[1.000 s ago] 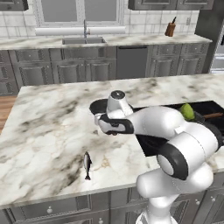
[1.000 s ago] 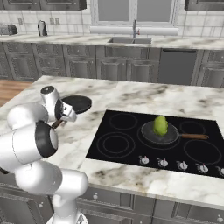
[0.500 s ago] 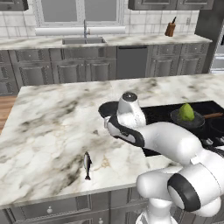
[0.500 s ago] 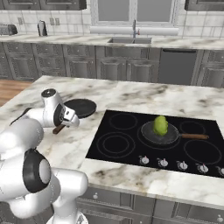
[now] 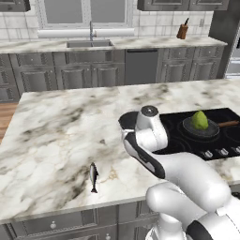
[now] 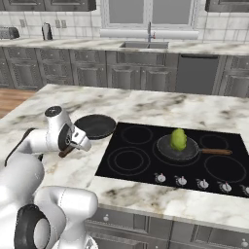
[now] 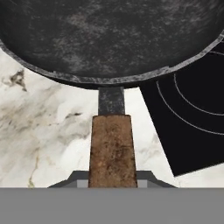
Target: Place both pans onto different burners. Then place the lettuce and the fish on different pans.
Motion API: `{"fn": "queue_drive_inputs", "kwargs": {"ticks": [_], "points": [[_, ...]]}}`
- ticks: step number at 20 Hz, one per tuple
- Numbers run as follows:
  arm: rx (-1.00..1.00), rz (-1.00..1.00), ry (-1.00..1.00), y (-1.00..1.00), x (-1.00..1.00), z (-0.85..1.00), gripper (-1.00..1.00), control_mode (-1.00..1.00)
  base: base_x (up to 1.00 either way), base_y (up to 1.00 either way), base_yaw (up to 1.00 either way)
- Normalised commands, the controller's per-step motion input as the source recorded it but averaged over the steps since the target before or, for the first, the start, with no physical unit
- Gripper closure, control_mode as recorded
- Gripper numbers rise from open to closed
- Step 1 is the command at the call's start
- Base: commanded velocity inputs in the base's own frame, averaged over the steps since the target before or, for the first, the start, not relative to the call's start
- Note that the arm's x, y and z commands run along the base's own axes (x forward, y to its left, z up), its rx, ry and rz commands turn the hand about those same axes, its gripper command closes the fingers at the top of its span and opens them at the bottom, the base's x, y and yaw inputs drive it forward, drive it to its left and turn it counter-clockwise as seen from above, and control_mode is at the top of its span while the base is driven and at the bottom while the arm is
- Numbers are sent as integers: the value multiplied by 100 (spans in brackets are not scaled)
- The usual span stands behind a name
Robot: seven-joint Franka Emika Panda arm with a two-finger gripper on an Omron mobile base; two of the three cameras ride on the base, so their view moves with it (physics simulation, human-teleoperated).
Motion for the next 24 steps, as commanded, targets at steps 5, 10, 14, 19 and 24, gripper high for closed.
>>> {"fn": "queue_drive_inputs", "kwargs": {"ticks": [5, 10, 14, 19, 24], "points": [[0, -24, 0, -5, -8, 2, 100, -100, 0, 0, 0], [0, -27, 0, 0, 0, 1, 100, -100, 0, 0, 0], [0, -29, 0, 0, 0, 7, 100, -100, 0, 0, 0], [0, -28, 0, 0, 0, 0, 100, -100, 0, 0, 0], [0, -25, 0, -1, 0, 0, 100, -100, 0, 0, 0]]}}
